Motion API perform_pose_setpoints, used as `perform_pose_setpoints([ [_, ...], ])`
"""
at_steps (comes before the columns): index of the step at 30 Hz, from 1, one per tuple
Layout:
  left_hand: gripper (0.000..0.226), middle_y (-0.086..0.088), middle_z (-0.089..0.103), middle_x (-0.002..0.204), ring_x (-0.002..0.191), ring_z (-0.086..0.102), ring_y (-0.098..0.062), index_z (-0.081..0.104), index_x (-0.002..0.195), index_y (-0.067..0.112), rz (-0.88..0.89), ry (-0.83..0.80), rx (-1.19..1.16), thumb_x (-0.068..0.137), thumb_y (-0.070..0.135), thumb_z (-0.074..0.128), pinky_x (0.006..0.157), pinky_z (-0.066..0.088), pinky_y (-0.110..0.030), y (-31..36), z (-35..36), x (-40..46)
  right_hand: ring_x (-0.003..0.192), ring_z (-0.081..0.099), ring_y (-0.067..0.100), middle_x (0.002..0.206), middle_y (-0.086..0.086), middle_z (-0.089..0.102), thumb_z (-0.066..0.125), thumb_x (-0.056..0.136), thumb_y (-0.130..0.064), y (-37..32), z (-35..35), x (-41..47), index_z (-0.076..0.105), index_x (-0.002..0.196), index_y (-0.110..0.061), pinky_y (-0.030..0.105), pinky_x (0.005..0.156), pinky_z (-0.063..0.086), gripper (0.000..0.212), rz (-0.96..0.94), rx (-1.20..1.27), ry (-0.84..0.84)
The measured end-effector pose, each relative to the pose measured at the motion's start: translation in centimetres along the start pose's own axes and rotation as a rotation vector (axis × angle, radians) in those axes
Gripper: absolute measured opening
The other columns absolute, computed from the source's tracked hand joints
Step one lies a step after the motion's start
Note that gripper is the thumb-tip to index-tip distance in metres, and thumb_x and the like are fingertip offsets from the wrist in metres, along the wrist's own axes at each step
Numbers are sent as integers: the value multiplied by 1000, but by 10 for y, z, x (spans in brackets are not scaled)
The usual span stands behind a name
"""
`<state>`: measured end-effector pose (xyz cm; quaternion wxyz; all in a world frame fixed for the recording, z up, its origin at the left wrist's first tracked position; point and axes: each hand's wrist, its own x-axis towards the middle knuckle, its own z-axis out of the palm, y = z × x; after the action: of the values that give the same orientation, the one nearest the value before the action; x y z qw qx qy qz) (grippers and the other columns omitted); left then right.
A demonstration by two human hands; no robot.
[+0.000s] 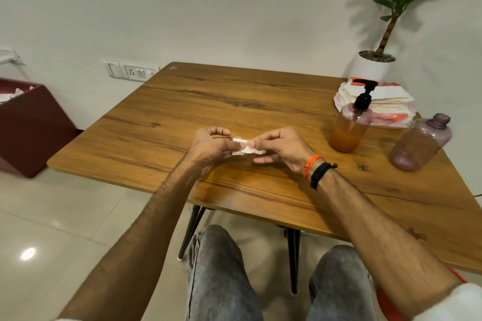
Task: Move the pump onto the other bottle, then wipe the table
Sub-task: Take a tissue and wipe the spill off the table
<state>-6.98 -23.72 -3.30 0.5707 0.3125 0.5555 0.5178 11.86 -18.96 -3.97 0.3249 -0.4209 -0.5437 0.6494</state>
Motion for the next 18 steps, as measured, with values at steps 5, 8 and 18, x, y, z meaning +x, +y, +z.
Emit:
perform_pose_setpoints([
  [5,57,0,74,69,68,75,-13,54,119,2,151,-22,174,70,-13,78,53,57,-24,2,3,-3,80,72,17,90,12,76,84,69,-5,-4,-2,-2,70,111,-9,27,68,58,45,-50,-150,-34],
  [8,57,-2,75,81,75,75,-13,54,124,5,212,-41,211,73,-8,78,59,59,-24,2,0,-2,77,71,12,88,7,77,81,74,-6,-5,-1,3,75,104,-12,22,69,54,31,-106,-278,-1],
  [18,37,-6,72,110,105,69,-16,59,119,9,284,372,179,85,0,71,95,55,-34,-25,-49,13,100,65,31,112,10,70,59,90,-10,14,-41,24,70,117,-27,38,88,54,35,-257,-1307,450],
])
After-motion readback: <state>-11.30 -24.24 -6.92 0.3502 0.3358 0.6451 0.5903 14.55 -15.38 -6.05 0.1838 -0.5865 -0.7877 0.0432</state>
